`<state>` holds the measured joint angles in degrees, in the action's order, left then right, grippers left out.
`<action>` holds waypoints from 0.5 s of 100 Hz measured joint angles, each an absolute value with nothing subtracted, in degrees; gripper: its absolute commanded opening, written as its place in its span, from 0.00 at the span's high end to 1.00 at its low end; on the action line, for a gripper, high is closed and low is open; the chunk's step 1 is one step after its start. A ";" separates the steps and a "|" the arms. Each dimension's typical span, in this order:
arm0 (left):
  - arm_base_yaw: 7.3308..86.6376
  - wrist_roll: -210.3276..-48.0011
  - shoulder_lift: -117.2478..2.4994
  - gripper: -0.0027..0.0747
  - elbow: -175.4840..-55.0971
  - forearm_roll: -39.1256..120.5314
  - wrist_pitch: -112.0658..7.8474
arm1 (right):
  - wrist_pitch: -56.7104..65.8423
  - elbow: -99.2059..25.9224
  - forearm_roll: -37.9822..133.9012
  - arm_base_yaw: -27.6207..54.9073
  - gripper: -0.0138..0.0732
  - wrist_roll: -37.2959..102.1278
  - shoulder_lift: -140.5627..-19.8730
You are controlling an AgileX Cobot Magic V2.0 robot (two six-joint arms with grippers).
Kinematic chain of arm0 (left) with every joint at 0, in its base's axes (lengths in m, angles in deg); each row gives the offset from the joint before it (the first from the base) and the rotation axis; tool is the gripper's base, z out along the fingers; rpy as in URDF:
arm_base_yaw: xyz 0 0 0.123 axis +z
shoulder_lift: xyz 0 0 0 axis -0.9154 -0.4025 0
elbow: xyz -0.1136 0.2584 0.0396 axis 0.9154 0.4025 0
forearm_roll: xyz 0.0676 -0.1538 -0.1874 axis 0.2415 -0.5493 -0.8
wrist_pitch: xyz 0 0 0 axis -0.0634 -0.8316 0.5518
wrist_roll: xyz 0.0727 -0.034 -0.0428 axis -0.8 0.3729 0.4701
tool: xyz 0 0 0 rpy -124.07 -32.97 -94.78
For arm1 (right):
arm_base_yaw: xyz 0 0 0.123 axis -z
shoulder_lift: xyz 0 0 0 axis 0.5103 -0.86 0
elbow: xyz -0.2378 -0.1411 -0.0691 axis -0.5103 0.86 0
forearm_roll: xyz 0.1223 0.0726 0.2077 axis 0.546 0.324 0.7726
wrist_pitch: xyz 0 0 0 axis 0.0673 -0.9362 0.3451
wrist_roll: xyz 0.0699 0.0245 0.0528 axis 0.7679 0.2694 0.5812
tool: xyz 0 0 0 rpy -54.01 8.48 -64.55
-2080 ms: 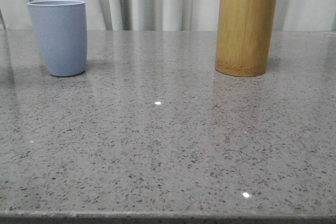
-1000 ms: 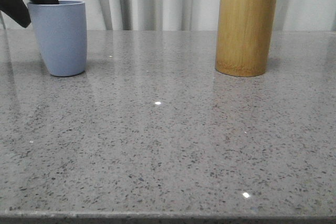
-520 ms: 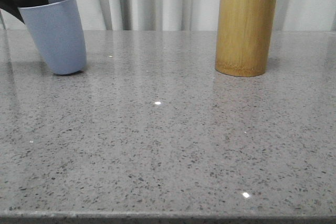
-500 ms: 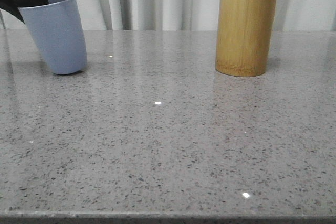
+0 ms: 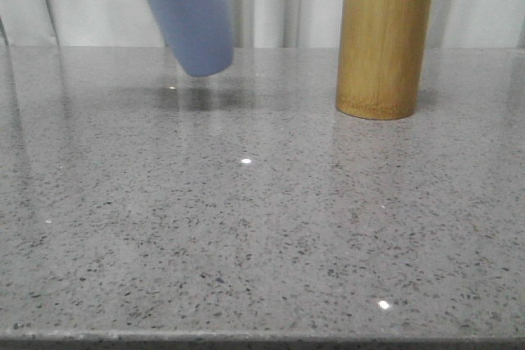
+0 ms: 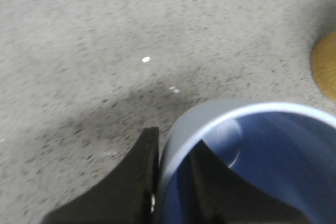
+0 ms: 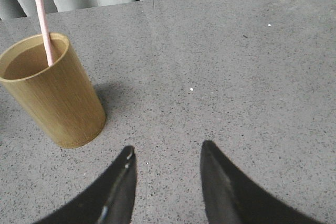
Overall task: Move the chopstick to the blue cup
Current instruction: 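Carry the blue cup with the left gripper next to the bamboo holder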
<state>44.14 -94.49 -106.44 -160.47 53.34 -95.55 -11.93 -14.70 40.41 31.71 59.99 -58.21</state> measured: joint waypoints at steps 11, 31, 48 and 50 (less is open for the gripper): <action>42.39 -94.49 -109.76 0.99 -164.78 53.34 -98.10 | -12.15 -14.70 40.41 31.71 0.48 59.99 -58.21; 39.68 -94.49 -112.88 0.99 -167.69 53.25 -98.49 | -12.29 -14.70 40.41 31.71 0.48 59.99 -58.21; 38.60 -94.59 -114.44 0.99 -168.06 52.90 -98.17 | -12.29 -14.70 40.41 31.71 0.48 59.99 -58.21; 38.60 -94.59 -114.75 0.99 -168.06 52.90 -98.17 | -12.29 -14.70 40.41 31.71 0.48 59.99 -58.21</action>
